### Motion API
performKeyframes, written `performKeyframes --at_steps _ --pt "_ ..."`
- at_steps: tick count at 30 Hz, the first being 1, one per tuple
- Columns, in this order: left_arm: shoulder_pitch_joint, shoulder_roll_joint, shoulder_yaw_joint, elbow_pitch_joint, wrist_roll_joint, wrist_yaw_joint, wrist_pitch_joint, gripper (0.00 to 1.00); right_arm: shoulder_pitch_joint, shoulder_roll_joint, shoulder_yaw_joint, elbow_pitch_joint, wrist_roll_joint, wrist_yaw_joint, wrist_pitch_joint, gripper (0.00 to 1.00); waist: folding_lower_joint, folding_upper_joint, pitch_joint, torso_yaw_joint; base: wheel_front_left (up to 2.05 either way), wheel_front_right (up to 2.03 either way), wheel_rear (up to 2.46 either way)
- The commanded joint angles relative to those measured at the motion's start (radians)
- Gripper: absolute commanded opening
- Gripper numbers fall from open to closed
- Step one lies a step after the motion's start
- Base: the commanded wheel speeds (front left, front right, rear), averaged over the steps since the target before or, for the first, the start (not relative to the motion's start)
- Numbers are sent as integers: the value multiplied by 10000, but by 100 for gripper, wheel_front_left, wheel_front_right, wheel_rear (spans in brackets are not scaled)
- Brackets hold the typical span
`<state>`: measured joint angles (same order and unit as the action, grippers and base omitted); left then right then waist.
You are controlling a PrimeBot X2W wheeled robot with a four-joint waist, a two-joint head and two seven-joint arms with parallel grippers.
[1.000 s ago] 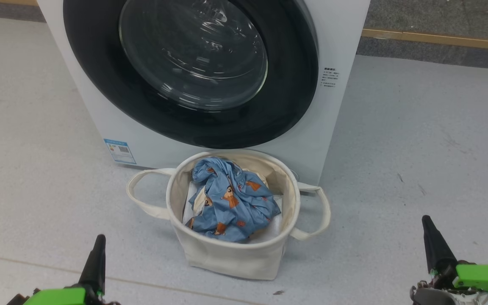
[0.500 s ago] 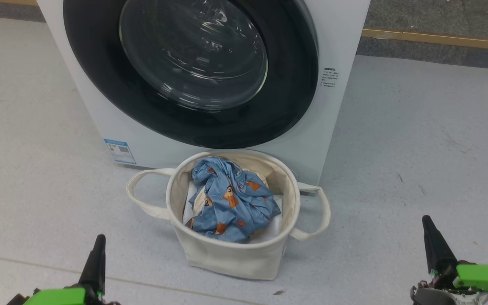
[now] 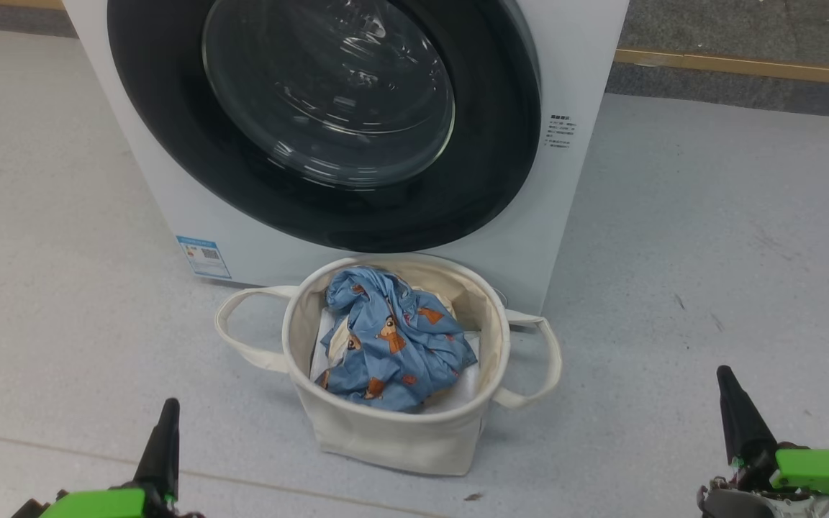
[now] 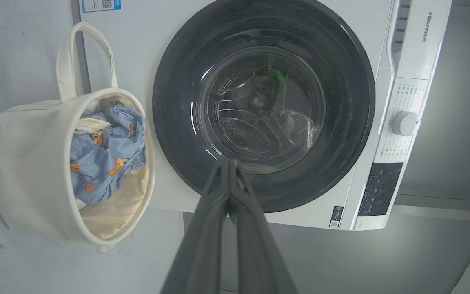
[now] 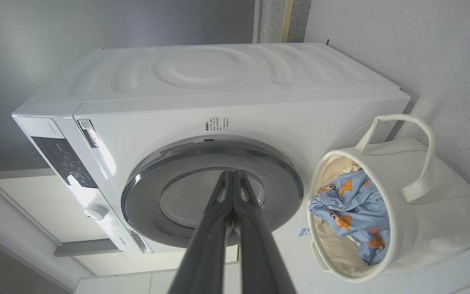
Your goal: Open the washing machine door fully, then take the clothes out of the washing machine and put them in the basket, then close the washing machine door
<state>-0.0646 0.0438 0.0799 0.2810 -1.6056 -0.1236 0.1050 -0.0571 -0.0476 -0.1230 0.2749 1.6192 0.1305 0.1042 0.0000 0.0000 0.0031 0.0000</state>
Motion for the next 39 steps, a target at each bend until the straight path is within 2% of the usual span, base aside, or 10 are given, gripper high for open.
performKeyframes --at_steps 1,39 --pt "-435 64 339 -358 -30 -71 83 0 -502 -81 161 -305 -50 2 35 0 0 0 0 0 0 0 0" --pt "-435 64 339 -359 -31 -71 82 0 -505 -56 126 -303 -79 2 63 0 0 0 0 0 0 0 0"
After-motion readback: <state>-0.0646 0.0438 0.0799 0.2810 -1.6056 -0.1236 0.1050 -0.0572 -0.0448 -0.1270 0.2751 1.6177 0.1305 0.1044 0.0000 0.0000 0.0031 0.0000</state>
